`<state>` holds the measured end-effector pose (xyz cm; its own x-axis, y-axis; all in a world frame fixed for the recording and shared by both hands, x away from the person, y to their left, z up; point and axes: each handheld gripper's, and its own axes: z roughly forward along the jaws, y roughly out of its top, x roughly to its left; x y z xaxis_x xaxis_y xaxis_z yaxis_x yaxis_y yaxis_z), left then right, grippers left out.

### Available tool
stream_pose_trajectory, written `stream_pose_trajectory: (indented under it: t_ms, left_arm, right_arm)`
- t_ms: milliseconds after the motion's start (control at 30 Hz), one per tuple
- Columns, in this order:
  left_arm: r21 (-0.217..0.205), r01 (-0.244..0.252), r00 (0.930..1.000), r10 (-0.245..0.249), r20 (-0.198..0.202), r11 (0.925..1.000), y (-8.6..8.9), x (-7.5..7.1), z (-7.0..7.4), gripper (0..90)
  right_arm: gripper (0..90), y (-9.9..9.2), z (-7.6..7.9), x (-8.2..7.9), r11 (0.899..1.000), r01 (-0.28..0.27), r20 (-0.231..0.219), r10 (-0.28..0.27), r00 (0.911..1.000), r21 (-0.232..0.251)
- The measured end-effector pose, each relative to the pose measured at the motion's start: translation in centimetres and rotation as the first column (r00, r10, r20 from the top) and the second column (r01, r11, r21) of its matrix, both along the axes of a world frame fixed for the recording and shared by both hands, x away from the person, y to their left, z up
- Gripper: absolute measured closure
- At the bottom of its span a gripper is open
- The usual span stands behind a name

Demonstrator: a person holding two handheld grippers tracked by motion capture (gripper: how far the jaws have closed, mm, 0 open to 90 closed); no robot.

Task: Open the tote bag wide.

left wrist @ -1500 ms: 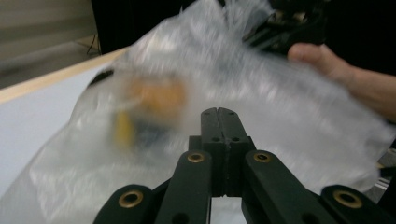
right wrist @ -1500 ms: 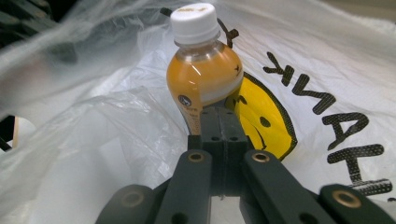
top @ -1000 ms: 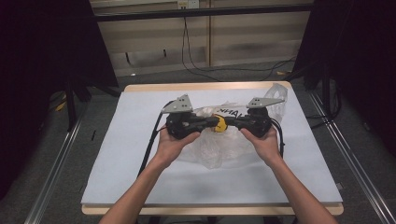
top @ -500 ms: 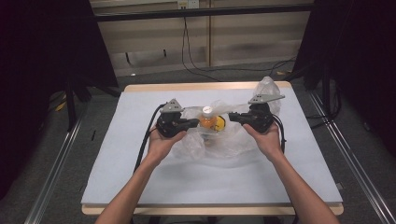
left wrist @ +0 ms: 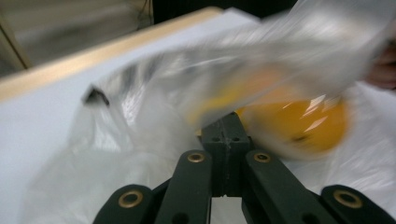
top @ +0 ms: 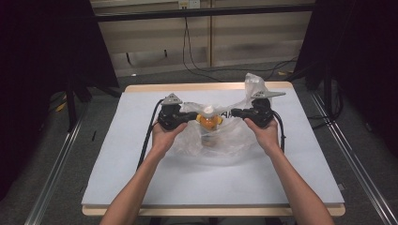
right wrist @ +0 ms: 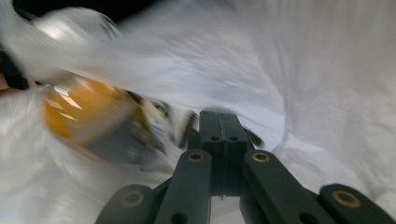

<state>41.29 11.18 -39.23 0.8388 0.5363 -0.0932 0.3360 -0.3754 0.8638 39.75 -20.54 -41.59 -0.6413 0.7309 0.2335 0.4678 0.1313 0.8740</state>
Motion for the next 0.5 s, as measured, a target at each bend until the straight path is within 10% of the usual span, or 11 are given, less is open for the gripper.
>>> stream_pose_trajectory:
  t_ms: [233,500]
  left_arm:
    - [0.066,-0.059,0.9982,0.059,0.007,0.9961,0.1,1.6,0.0,90.0]
    - [0.164,-0.024,0.995,0.04,-0.092,0.9862,0.1,2.8,-4.0,90.0]
  right_arm:
    - [90.0,0.1,1.9,0.7,1.0,0.014,0.022,-0.014,0.9996,0.0]
    - [90.0,-0.6,-2.0,2.2,0.994,0.031,-0.094,-0.041,0.9947,-0.105]
